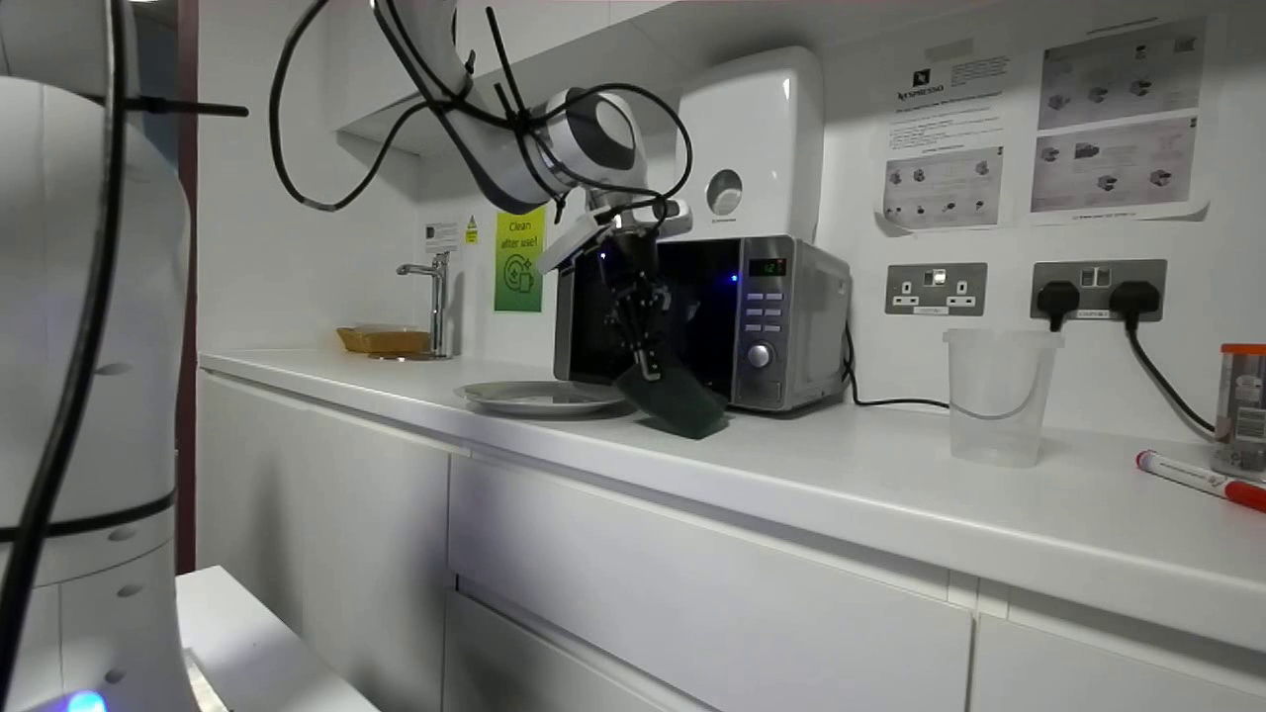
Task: Pick up the cloth from the counter and use it to wipe the microwave door
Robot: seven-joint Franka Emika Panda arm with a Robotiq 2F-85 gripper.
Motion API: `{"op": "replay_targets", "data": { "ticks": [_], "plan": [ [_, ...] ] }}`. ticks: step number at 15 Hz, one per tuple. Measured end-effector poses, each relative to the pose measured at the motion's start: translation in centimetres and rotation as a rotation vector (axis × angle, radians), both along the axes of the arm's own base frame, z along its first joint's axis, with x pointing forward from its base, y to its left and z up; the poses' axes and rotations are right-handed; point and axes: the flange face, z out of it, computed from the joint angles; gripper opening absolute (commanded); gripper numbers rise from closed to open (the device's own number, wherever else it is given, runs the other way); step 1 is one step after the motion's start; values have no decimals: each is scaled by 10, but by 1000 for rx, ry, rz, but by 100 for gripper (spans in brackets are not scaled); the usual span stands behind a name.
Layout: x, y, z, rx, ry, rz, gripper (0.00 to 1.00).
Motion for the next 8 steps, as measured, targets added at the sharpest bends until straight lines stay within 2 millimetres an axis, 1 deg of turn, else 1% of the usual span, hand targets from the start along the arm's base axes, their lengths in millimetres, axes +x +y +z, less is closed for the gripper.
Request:
{"op": "replay_targets", "data": {
  "ticks": [4, 8],
  "plan": [
    [12, 4, 22, 110, -52, -82, 1],
    [21, 9, 44, 288, -71, -204, 1]
  ]
}}
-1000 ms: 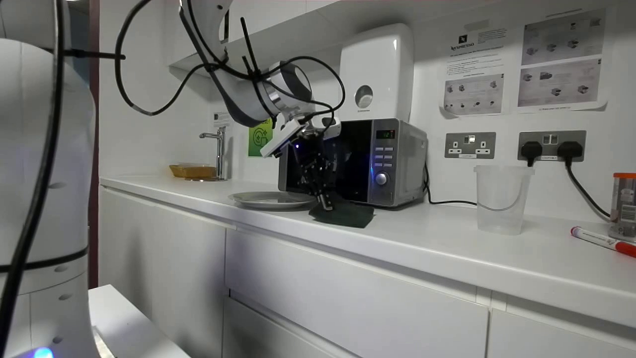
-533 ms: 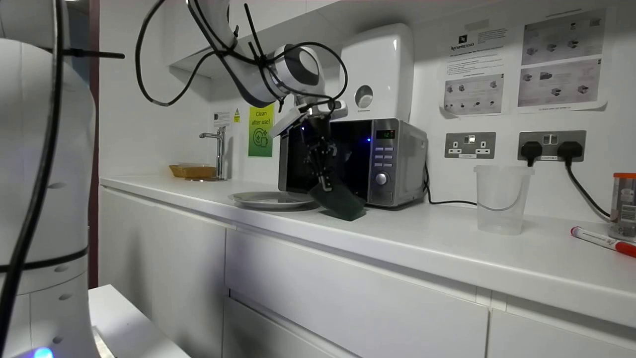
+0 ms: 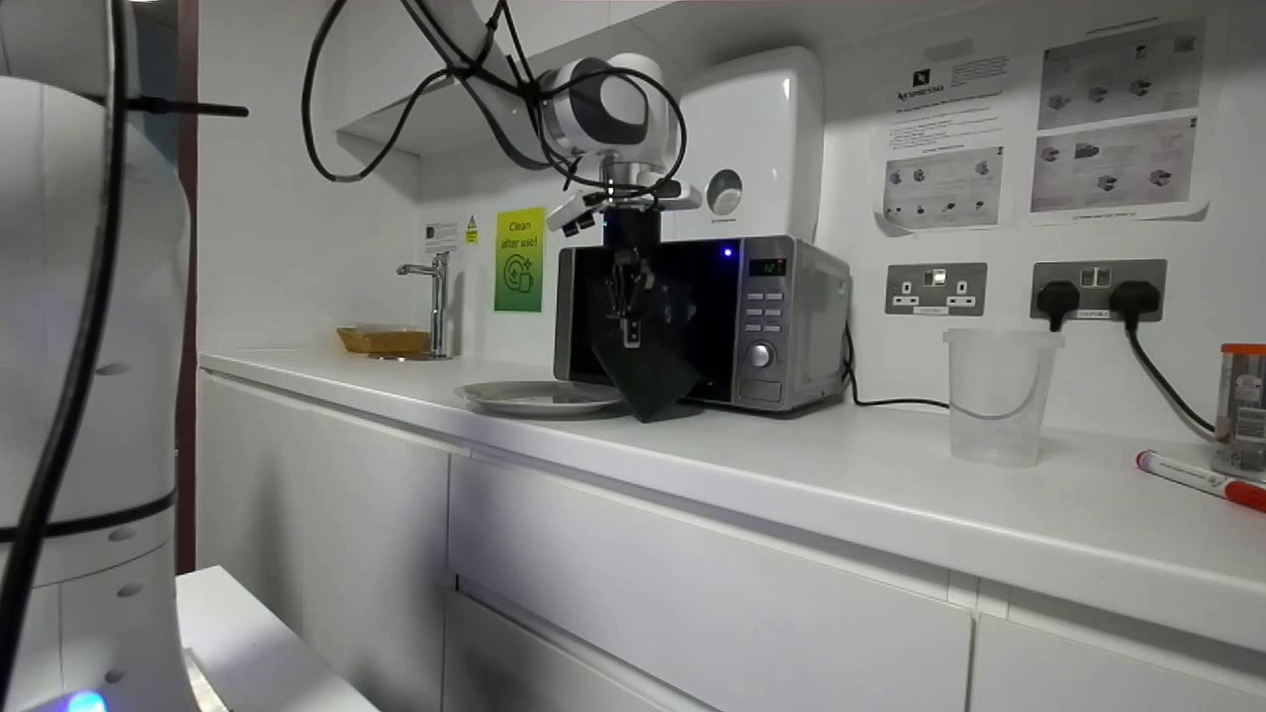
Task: Pick up the cloth from the counter and use it to wipe the microwave door
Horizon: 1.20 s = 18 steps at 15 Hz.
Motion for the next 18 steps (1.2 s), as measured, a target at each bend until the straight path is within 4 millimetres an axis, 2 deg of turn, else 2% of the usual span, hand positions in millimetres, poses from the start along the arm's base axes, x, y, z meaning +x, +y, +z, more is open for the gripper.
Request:
{"op": "replay_targets", "data": {
  "ticks": [4, 8, 13, 18],
  "plan": [
    [9, 1, 16, 177, -29, -107, 1],
    [12, -8, 25, 334, -63, -213, 1],
    [22, -32, 39, 288, -172, -460, 1],
    [29, -44, 46, 212, -244, -680, 1]
  ]
}}
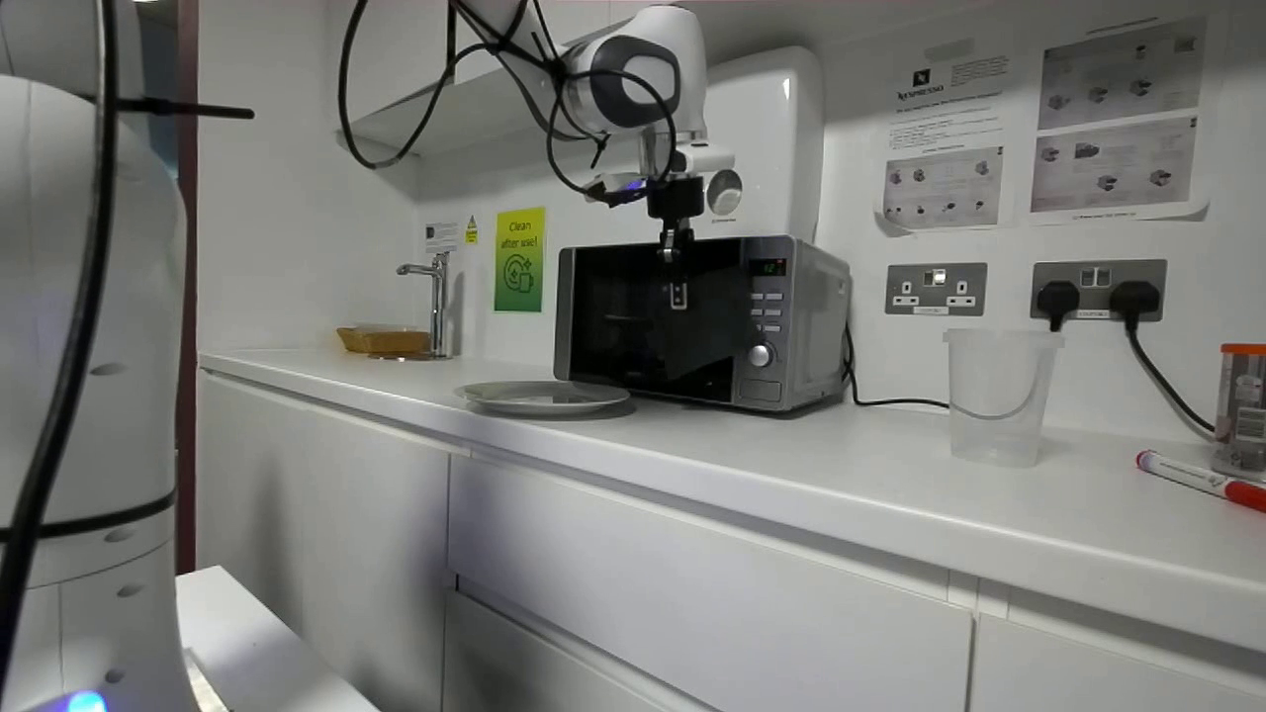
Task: Pick up the cloth from the counter and use it to wipe the microwave door
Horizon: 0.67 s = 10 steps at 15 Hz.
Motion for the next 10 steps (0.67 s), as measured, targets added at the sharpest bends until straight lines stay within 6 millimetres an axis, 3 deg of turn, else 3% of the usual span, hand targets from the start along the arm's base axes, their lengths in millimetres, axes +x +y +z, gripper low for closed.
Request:
{"op": "replay_targets", "data": {
  "ticks": [10],
  "plan": [
    [15, 23, 26, -42, -163, 36, 1]
  ]
}}
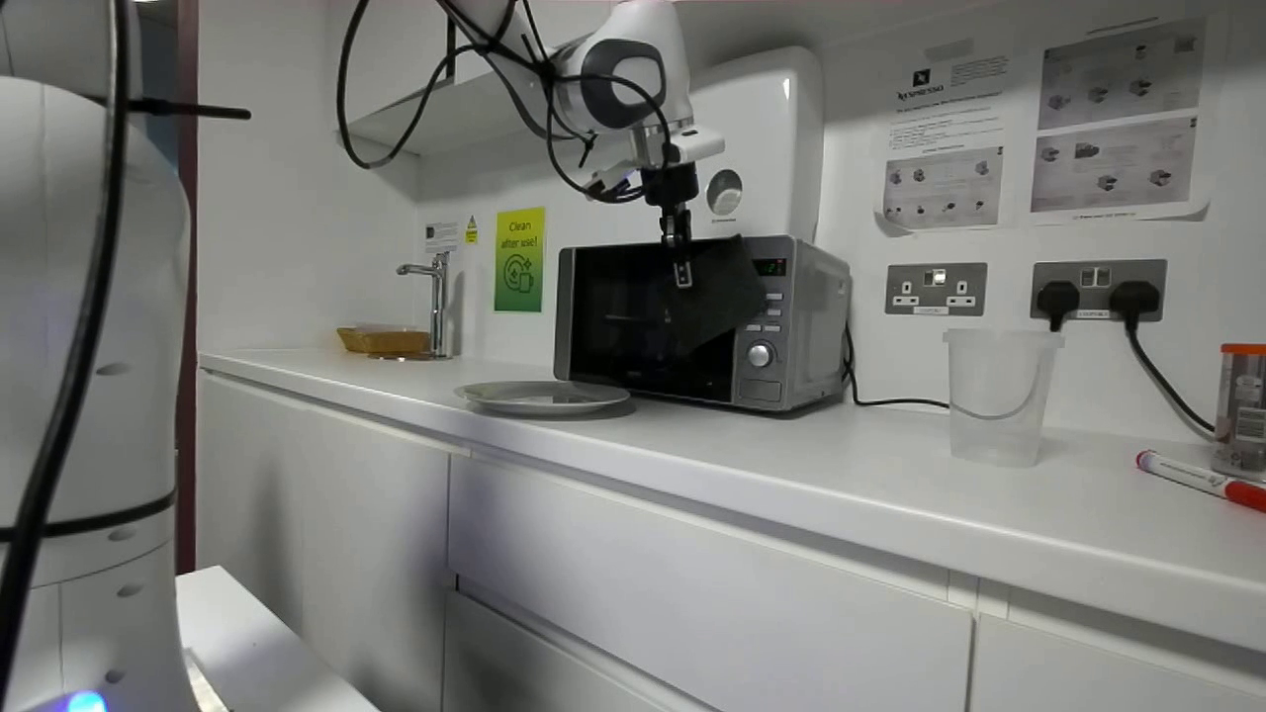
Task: Pick up the cloth from the counter and use it to wipe the microwave door
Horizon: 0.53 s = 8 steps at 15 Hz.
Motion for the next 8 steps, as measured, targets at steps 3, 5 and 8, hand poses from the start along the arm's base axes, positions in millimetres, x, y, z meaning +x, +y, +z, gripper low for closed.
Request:
{"op": "replay_targets", "data": {
  "ticks": [3, 5, 8],
  "plan": [
    [-1, 10, 9, -30, -26, 60, 1],
    [-3, 15, 15, -48, -41, 94, 1],
    [-5, 23, 23, -66, -59, 132, 1]
  ]
}}
